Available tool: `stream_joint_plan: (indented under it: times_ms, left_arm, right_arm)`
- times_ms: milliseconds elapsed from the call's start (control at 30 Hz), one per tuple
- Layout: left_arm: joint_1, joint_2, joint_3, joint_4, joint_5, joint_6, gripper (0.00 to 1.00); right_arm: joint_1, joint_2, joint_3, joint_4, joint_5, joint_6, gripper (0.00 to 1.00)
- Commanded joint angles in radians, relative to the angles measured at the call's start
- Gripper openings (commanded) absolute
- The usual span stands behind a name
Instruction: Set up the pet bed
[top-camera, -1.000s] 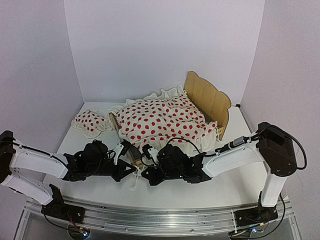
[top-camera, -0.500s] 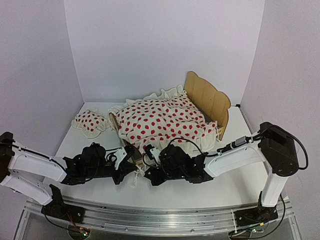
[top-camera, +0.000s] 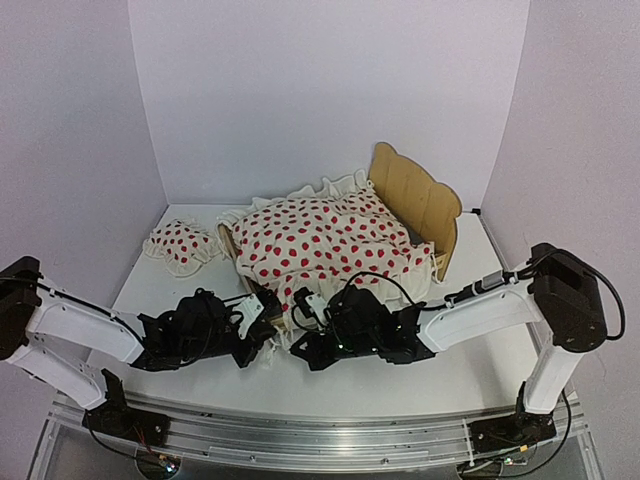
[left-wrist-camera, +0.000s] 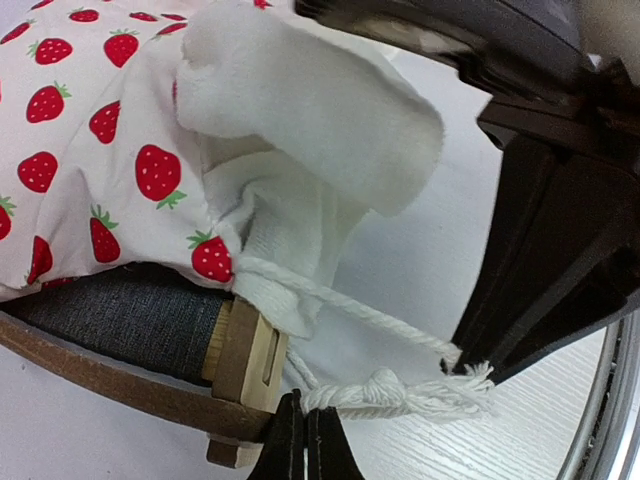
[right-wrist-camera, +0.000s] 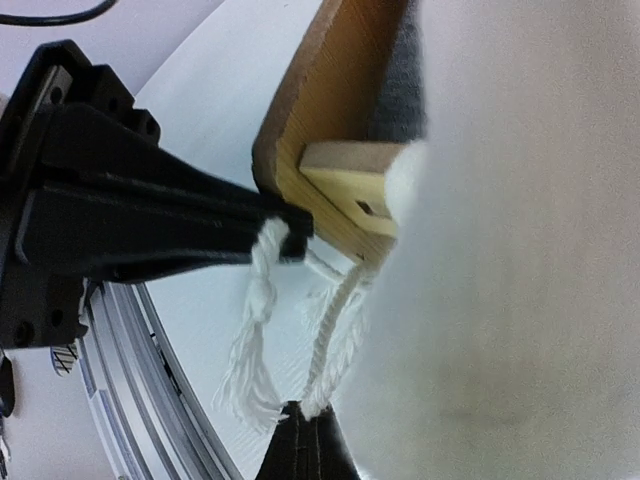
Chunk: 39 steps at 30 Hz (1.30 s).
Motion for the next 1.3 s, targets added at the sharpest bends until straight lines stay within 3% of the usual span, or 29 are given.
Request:
stream_joint_plan:
  times_ms: [0,233,767,933,1267]
  left_arm:
    - [0.008,0.001,0.087,-0.066,-0.212,-0.092,0.00]
    - [-0.008,0.003,0.133,-0.253,-0.277,-0.211,0.00]
    - [-0.028,0.124,0.090,-0.045,-0.045,-0.150,0.00]
    - [-0.028,0.140,0.055,0.030,0.053,-0.137,0.00]
    - [-0.028,0.206,0.025,0.162,0.056,-0.056,0.00]
  right_arm:
    - [-0.016,-0.048,-0.022,0.003,-0.058,0.029,0.00]
    - [-0.024,-0.034,0.006,0.002,-0.088,0.012,0.00]
    - [-0.026,0.045,0.103,0.027,-0.173,0.017,0.00]
    - [-0.028,0.053,0.091,-0.004,-0.122,0.033,0.18]
    - [-0.029,-0.050,0.111,-0.282,-0.109,-0.087,0.43]
